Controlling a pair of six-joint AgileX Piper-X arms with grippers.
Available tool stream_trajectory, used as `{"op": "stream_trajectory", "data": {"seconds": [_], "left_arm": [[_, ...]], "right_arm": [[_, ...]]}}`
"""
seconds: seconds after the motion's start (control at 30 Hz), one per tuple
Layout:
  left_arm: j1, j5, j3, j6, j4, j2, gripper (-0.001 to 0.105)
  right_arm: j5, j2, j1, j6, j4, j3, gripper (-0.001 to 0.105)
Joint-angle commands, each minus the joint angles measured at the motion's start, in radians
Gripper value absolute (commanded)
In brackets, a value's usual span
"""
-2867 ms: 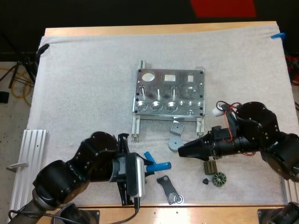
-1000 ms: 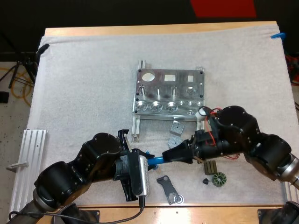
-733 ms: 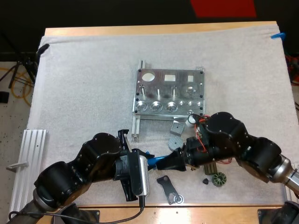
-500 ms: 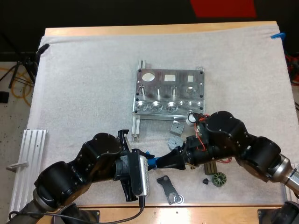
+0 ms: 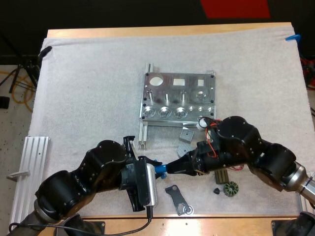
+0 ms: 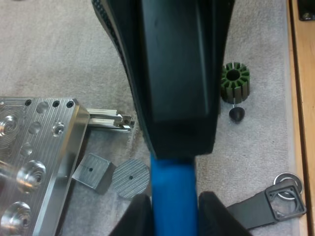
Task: Load cells from right to left
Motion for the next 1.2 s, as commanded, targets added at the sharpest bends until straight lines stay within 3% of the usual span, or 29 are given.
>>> {"op": "stream_trajectory", "data": {"seconds": [0.0, 0.13, 0.23, 0.4, 0.47, 0.67, 0.83, 0.93, 1.03, 1.17], "left_arm": [[-0.004, -0.019, -0.004, -0.011, -0.011, -0.005, 0.011], [-0.004, -0.018, -0.004, -0.011, -0.011, -0.005, 0.012], [-0.004, -0.014, -0.004, -0.011, -0.011, -0.005, 0.022], [-0.004, -0.012, -0.004, -0.039, -0.011, -0.005, 0.06], [-0.004, -0.012, -0.004, -0.054, -0.011, -0.005, 0.067], [-0.004, -0.027, -0.004, -0.062, -0.011, -0.005, 0.067], [-0.004, -0.126, -0.03, -0.062, 0.027, -0.021, 0.067], [-0.004, -0.188, -0.066, -0.077, 0.055, -0.022, 0.067], [-0.004, -0.222, -0.102, -0.165, 0.058, -0.022, 0.067], [-0.004, -0.25, -0.121, -0.305, 0.056, -0.022, 0.067]], "right_arm": [[-0.022, -0.004, 0.001, -0.02, -0.03, -0.011, 0.004], [-0.022, -0.004, 0.001, -0.039, -0.03, -0.011, 0.004], [-0.022, -0.004, 0.001, -0.039, -0.03, -0.011, 0.004], [-0.014, -0.004, 0.0, -0.077, -0.03, -0.011, 0.004], [-0.014, -0.004, 0.0, -0.084, -0.03, -0.011, 0.004], [0.005, -0.004, -0.028, -0.137, -0.03, -0.011, 0.004], [0.0, -0.008, -0.11, -0.164, -0.014, -0.011, 0.004], [0.0, -0.016, -0.151, -0.243, 0.031, -0.013, 0.004], [0.025, -0.018, -0.169, -0.35, 0.138, -0.043, 0.004], [0.143, -0.018, -0.171, -0.544, 0.31, -0.117, 0.004]]}}
